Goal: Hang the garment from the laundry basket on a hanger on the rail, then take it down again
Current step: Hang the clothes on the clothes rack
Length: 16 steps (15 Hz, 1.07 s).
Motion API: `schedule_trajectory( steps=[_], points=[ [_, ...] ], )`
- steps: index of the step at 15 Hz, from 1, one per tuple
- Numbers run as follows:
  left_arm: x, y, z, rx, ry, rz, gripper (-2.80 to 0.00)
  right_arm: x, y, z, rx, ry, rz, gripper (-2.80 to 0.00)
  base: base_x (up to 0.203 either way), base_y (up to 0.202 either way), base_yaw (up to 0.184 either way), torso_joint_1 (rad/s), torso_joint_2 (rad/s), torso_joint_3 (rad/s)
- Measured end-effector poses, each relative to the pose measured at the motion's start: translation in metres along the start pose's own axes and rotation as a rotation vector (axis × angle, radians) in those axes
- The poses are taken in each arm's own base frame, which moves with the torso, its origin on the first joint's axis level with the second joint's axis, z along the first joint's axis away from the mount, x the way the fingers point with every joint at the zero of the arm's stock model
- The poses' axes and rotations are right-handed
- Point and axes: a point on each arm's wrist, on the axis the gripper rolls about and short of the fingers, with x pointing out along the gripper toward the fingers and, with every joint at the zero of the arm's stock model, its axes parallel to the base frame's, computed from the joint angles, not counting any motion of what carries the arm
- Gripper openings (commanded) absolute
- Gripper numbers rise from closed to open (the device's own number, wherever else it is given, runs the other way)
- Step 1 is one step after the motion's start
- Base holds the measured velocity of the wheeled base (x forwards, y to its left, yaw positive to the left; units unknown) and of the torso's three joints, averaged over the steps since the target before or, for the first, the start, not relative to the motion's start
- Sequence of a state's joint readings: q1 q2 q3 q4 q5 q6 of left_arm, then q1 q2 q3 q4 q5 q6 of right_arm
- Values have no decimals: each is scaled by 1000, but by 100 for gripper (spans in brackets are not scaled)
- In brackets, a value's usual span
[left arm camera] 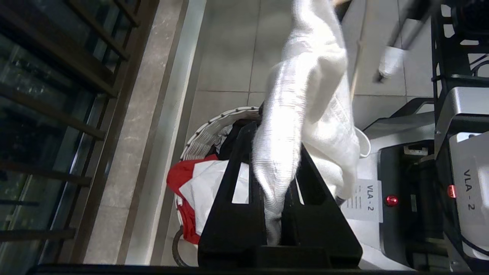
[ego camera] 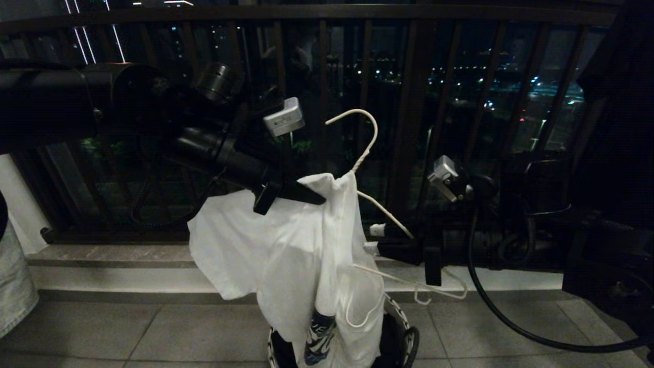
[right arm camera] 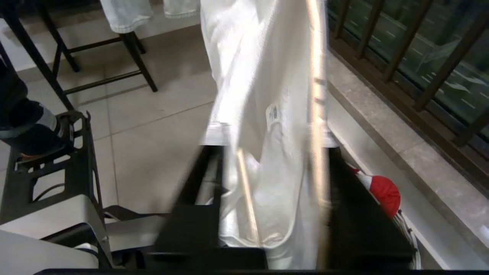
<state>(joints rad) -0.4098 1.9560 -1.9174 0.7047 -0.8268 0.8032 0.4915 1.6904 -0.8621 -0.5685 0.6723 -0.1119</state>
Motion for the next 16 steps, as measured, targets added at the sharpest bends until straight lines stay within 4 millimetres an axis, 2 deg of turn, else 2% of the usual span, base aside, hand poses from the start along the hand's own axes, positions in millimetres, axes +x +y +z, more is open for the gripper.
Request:
schedule_trajectory(
  steps=[6, 9, 14, 15, 16],
  points=[
    [-1, -1, 1, 1, -1, 2, -280, -10, -16, 6, 3, -20, -60, 0, 0, 0, 0, 0, 0, 0],
    [-5, -3, 4, -10, -6, 8, -280, -25, -31, 16, 36, -56, -127, 0, 0, 0, 0, 0, 0, 0],
    [-6, -6, 10, -75, -16, 8, -280, -61, -39, 47, 104, -168, -217, 0, 0, 0, 0, 0, 0, 0],
    [-7, -5, 13, -91, -23, 16, -280, -69, -36, 55, 135, -199, -231, -280, 0, 0, 0, 0, 0, 0],
    [-7, -4, 16, -96, -37, 30, -280, -78, -32, 63, 179, -234, -250, -280, 0, 0, 0, 0, 0, 0]
  ],
)
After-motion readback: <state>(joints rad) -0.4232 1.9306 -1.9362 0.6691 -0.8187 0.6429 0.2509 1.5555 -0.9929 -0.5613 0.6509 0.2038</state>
